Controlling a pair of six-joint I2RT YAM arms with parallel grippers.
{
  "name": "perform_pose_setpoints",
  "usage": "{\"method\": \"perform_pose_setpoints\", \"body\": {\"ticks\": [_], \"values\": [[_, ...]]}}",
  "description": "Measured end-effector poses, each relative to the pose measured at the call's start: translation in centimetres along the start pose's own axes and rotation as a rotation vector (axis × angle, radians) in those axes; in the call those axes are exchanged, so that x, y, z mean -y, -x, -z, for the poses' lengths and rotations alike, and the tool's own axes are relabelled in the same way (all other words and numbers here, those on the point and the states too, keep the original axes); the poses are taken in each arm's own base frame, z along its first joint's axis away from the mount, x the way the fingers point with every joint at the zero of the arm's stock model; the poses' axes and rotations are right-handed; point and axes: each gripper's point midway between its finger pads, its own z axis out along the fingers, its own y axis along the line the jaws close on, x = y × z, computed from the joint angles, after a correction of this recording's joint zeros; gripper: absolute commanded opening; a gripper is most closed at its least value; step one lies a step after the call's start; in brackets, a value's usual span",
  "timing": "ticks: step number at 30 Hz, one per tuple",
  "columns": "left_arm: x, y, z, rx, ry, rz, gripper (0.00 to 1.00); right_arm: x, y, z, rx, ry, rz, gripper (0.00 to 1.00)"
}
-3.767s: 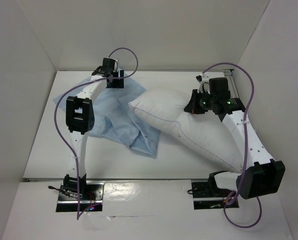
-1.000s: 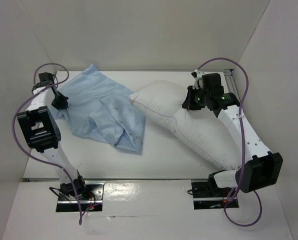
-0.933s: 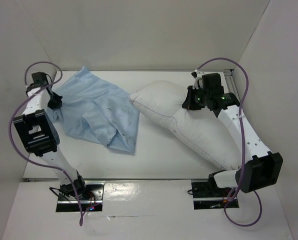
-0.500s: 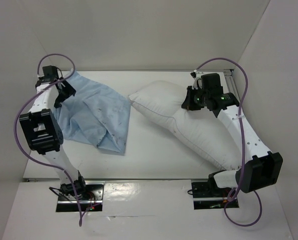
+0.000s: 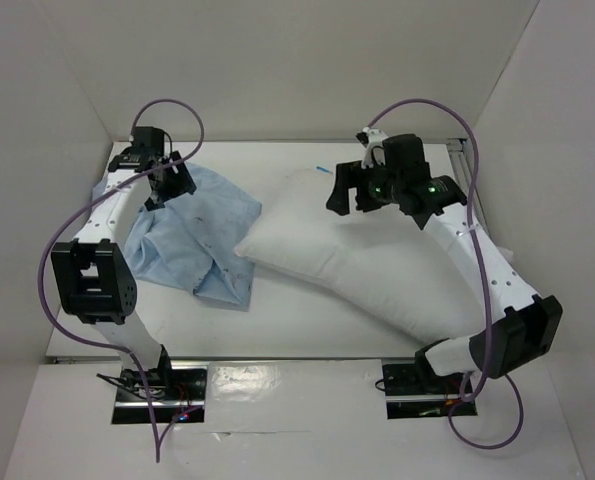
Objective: Put the pillow into the pillowcase
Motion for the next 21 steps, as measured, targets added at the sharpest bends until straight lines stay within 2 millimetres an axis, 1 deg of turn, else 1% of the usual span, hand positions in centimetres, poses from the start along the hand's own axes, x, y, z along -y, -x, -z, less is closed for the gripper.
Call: {"method": "perform_pose_setpoints", "body": {"ticks": [2,3,4,5,6,7,8,10,11,12,13,15,16,18,19,21], "values": [[-0.4,-0.7,0.0,-0.020,0.016,-0.002,0.92,-1.9,0.5,-0.5,0.003,0.037,0.035,0.90],[-0.8,-0.8,0.0,-0.028,0.031,0.001,0.90,-3.1,0.6,-1.0,0.001,0.060,0.056,0.90],[-1.3,-0.9,0.0,-0.036,0.042,0.007,0.87,-4.6,0.7,-1.7,-0.006,0.077,0.082,0.88],[-1.8,-0.7,0.1,-0.036,0.053,0.016,0.84,-5.6,0.7,-2.2,-0.011,0.094,0.100,0.86],[-2.3,-0.6,0.1,-0.037,0.061,0.025,0.77,-7.3,0.6,-3.1,-0.019,0.117,0.128,0.83],[-2.6,-0.6,0.1,-0.039,0.067,0.033,0.74,-8.9,0.3,-4.1,-0.030,0.142,0.152,0.79],[-3.1,-0.5,0.1,-0.043,0.074,0.039,0.71,-10.4,0.1,-5.0,-0.041,0.164,0.175,0.70],[-3.9,-0.4,0.2,-0.052,0.077,0.065,0.67,-13.7,-0.5,-7.0,-0.064,0.217,0.221,0.60],[-4.2,-0.4,0.3,-0.057,0.068,0.079,0.67,-15.6,-1.2,-8.3,-0.085,0.245,0.250,0.55],[-4.7,-0.4,0.5,-0.062,0.064,0.095,0.67,-16.8,-1.5,-9.3,-0.095,0.257,0.274,0.49],[-5.3,-0.4,0.8,-0.067,0.059,0.126,0.67,-18.7,-1.5,-10.9,-0.101,0.275,0.301,0.47],[-6.9,-0.1,1.4,-0.066,0.063,0.188,0.70,-21.4,-1.7,-14.0,-0.094,0.295,0.344,0.46],[-7.7,0.1,1.8,-0.058,0.067,0.221,0.70,-22.6,-2.1,-15.5,-0.099,0.303,0.362,0.46],[-9.3,0.7,2.6,-0.034,0.076,0.281,0.71,-24.2,-2.8,-18.6,-0.103,0.308,0.385,0.46],[-9.7,0.9,3.1,-0.024,0.078,0.307,0.71,-24.6,-3.1,-20.0,-0.100,0.307,0.390,0.46],[-9.8,0.9,3.9,-0.006,0.073,0.337,0.74,-24.5,-3.9,-22.7,-0.106,0.290,0.393,0.46]]}}
